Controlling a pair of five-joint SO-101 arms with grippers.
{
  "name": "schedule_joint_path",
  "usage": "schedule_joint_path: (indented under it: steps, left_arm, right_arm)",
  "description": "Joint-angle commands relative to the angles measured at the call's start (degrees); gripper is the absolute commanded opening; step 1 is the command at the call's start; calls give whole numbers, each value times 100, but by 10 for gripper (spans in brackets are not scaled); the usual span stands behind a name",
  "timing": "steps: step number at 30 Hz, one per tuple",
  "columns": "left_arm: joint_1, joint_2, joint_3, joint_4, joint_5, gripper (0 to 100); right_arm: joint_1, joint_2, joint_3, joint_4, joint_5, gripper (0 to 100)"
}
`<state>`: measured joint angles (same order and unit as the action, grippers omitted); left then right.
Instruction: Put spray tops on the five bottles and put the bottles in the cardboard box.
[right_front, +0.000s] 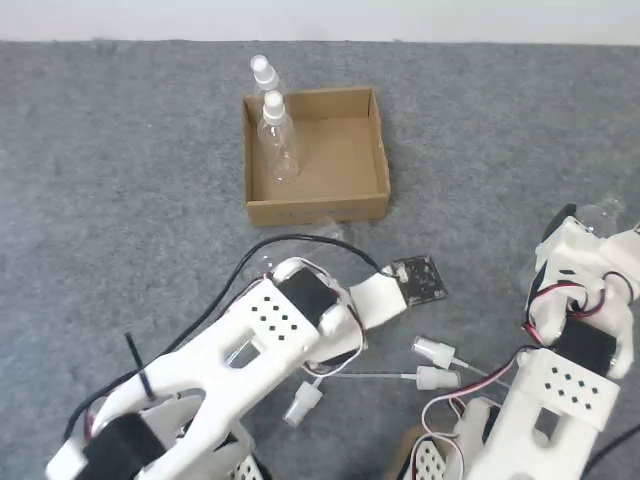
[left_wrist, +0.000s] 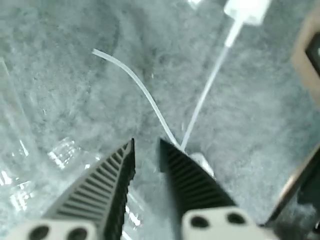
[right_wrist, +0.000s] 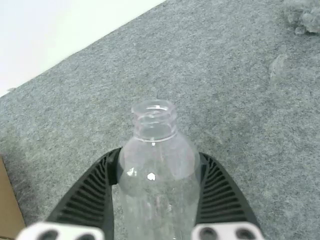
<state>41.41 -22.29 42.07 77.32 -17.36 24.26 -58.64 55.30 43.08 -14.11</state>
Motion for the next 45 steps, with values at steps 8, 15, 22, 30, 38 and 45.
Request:
schedule_joint_path:
  steps: [8,15,22,30,38,45]
  left_arm:
    - [1037,1363,-101,-1327,721,180]
    - [1301,2295,-365,-1767,835,146]
    - [1301,2523,-576,-1705,791,11]
    - [1257,1987,-646,-651,791,10]
    - [589,1002,-629,44,466,9]
    - [114,826,-646,281,176,9]
  right_arm:
    - [66,-207,-132,-145,-9,38]
    - [66,-207,-132,-145,-9,38]
    - [66,-207,-132,-145,141,38]
    - [66,-207,-132,-145,167,38]
    - [66,-207,-123,-145,176,38]
    - [66,-198,-123,-145,176,38]
